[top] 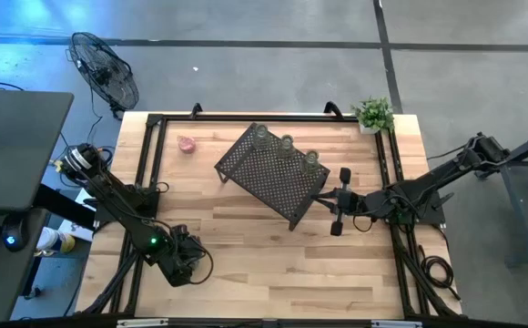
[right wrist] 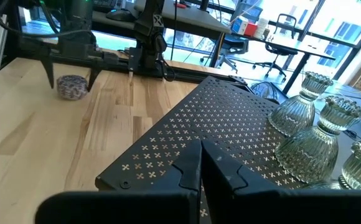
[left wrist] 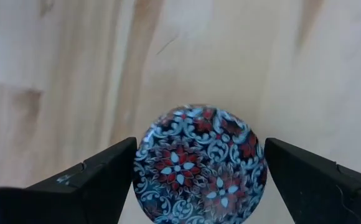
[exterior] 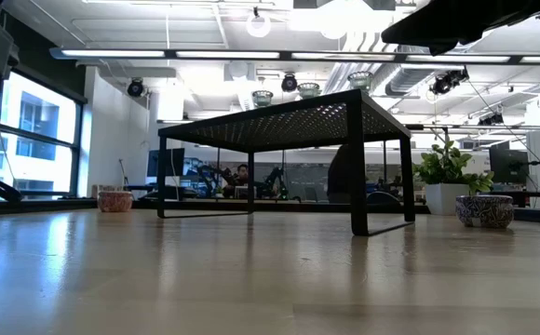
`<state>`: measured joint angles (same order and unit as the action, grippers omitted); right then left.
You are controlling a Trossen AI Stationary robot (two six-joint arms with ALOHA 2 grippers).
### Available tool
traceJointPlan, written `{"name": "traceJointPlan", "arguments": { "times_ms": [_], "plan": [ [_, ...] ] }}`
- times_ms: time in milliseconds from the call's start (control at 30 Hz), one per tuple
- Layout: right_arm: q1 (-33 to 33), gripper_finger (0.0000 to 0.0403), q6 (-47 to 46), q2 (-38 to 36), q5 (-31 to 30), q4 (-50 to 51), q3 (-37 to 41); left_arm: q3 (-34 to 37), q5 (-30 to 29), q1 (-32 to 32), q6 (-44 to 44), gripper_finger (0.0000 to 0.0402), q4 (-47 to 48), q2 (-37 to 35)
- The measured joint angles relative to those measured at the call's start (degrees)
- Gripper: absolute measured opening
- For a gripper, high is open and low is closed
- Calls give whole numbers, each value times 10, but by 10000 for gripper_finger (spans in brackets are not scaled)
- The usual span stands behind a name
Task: Pick & Place candle stick holders
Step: Put the black scented candle on the shelf
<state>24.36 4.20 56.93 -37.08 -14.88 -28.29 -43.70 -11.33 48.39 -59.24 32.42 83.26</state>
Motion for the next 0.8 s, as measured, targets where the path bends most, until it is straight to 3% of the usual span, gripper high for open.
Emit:
{"name": "traceJointPlan", "arguments": {
  "times_ms": [167,367,500,800],
  "plan": [
    [0,2,8,0,0,-1,0,0,-10,0,3,334,3,0],
    [0,2,8,0,0,-2,0,0,-10,0,5,284,7,0],
    [0,1,8,0,0,-2,0,0,-2,0,12,282,10,-2],
    [0,2,8,0,0,-4,0,-64,-20,-6,65,287,125,-24]
  ]
}}
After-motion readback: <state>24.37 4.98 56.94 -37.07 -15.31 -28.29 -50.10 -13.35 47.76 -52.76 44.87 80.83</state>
